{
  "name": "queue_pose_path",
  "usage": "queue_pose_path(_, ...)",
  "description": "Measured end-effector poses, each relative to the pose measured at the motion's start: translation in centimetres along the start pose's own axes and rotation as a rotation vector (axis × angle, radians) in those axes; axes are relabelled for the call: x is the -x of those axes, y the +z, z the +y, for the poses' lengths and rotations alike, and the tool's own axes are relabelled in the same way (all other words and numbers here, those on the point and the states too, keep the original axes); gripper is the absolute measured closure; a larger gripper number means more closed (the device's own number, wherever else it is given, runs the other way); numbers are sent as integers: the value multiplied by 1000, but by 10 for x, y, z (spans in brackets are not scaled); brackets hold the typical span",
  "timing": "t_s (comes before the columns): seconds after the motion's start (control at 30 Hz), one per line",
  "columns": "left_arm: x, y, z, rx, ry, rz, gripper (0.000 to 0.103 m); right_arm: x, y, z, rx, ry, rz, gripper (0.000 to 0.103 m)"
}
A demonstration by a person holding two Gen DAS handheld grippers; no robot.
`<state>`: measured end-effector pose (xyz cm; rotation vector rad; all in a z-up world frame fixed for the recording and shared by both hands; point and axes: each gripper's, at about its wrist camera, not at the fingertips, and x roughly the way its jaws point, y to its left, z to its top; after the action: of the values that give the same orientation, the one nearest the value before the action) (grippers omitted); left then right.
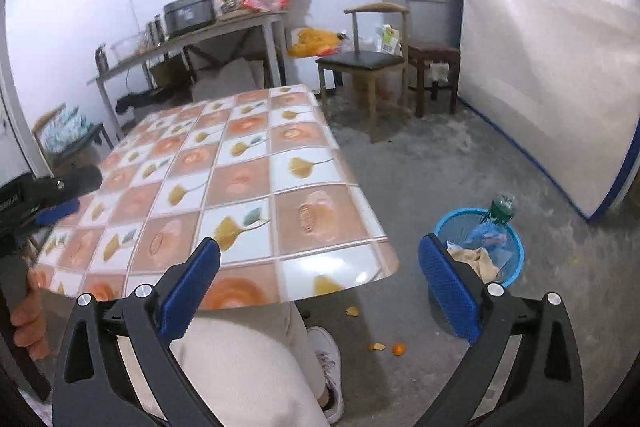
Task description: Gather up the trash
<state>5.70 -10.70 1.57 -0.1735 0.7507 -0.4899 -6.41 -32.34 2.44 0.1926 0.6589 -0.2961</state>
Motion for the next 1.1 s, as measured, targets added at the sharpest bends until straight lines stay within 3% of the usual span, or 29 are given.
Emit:
queue_pose_path(0.3, 14, -9, 17, -87, 157, 35, 9, 15, -2, 46, 55, -80, -43, 6)
queue_pose_path(0.47, 25, -7, 21, -124, 186, -24, 9, 18, -4, 55, 78, -197, -88, 6)
queue_pose_path(0.63, 32, -4, 24, -142, 210, -68, 9, 18, -4, 46, 43, -227, -84, 7)
queue_pose_path(0.73, 33, 0, 27, -113, 224, -77, 9, 20, -5, 41, 26, -237, -117, 7)
queue_pose_path(0.97, 39, 0, 39, 71, 233, -119, 9, 27, -3, 36, 37, -314, -158, 7)
queue_pose_path(1.1, 40, -2, 32, 48, 288, -127, 9, 29, -1, 28, 22, -324, -141, 7)
